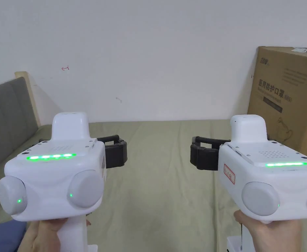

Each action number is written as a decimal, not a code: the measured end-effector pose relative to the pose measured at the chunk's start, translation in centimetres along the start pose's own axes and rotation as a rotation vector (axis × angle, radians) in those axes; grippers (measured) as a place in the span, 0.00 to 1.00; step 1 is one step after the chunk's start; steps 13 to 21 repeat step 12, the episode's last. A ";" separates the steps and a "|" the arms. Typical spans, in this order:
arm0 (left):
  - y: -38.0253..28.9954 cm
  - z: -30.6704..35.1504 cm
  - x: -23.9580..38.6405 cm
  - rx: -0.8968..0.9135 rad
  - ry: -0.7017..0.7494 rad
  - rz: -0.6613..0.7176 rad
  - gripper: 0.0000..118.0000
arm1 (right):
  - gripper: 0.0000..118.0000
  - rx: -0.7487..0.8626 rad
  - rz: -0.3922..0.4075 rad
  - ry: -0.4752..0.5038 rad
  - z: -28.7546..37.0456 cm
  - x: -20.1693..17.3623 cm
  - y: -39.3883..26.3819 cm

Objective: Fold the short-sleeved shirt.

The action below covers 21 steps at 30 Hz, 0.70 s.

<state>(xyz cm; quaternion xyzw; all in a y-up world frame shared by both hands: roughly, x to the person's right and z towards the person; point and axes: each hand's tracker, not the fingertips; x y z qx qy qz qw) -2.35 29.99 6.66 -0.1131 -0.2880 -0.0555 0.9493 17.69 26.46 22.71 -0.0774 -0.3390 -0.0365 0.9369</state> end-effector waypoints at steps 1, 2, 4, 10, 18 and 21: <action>-0.1 -0.1 -0.1 0.000 -0.001 0.006 0.98 | 0.99 -0.002 0.001 -0.001 0.0 0.0 -0.1; -0.1 -0.1 -0.1 0.000 -0.001 0.008 0.98 | 0.99 -0.004 0.003 -0.001 0.0 0.0 -0.1; -0.4 0.0 0.0 0.008 0.004 0.002 0.98 | 0.99 -0.005 0.004 0.000 -0.1 0.0 -0.2; -0.9 0.4 0.4 0.067 0.036 -0.042 0.98 | 0.99 -0.013 0.002 -0.004 -0.2 0.0 -0.5; -0.9 0.5 0.4 0.071 0.027 -0.037 0.98 | 0.99 -0.016 0.005 -0.008 -0.3 -0.1 -0.7; -0.9 0.5 0.4 0.071 0.027 -0.037 0.98 | 0.99 -0.016 0.005 -0.008 -0.3 -0.1 -0.7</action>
